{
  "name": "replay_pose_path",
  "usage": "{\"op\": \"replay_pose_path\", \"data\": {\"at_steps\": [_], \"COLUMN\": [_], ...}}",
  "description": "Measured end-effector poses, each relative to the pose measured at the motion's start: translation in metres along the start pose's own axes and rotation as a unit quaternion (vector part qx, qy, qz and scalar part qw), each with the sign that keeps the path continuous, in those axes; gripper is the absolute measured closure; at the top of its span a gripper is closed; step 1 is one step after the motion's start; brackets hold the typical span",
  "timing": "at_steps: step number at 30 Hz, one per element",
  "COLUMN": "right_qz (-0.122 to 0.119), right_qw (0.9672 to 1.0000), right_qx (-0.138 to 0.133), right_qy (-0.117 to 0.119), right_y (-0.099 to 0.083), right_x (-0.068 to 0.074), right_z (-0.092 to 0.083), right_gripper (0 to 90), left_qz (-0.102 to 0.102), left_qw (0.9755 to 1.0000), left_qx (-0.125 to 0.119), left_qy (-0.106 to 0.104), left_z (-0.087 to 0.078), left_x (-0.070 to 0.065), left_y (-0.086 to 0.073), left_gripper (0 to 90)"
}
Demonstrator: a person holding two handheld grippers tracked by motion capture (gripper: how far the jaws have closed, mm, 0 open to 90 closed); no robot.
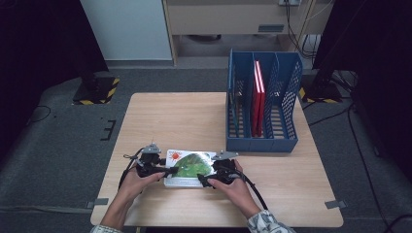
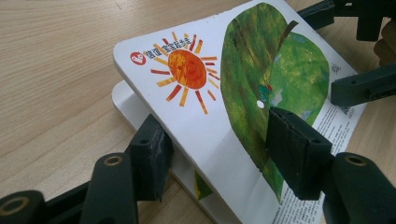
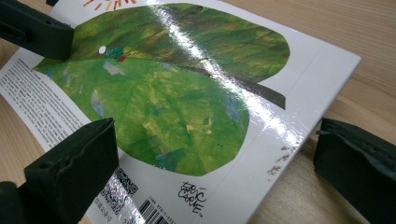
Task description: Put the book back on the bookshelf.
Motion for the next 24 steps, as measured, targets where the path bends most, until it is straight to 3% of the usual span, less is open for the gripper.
{"op": "replay_pose_path", "data": {"at_steps": [6,13,18,24], "right_qz": [0.019,0.018,0.02,-0.003], "right_qw": [0.9998,0.9993,0.9995,1.0], "right_qx": [0.005,0.012,0.006,-0.003], "right_qy": [0.007,0.03,0.024,0.007], "right_y": [0.002,0.003,0.007,0.017], "right_x": [-0.002,-0.004,-0.004,-0.004], "right_z": [-0.002,-0.004,-0.01,-0.017], "right_gripper": [1.9,8.5,15.0,23.2], "left_qz": [0.015,0.019,0.033,0.042], "left_qw": [0.9999,0.9997,0.9991,0.998], "left_qx": [-0.007,-0.016,-0.023,-0.042], "left_qy": [0.003,0.005,0.012,0.023], "left_z": [-0.004,-0.008,-0.012,-0.019], "left_x": [-0.004,-0.007,-0.01,-0.011], "left_y": [0.0,-0.002,-0.001,0.0], "left_gripper": [44.6,46.9,47.3,52.4]}}
Point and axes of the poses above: each handheld gripper's, and its own axes: z roughly forward along the jaws, y roughly out of its top, x roughly to its left, the point moved 1 cm from there along z, roughly forward along the jaws, and after that the axes turned 3 degrees about -y, right-handed, at the moved point
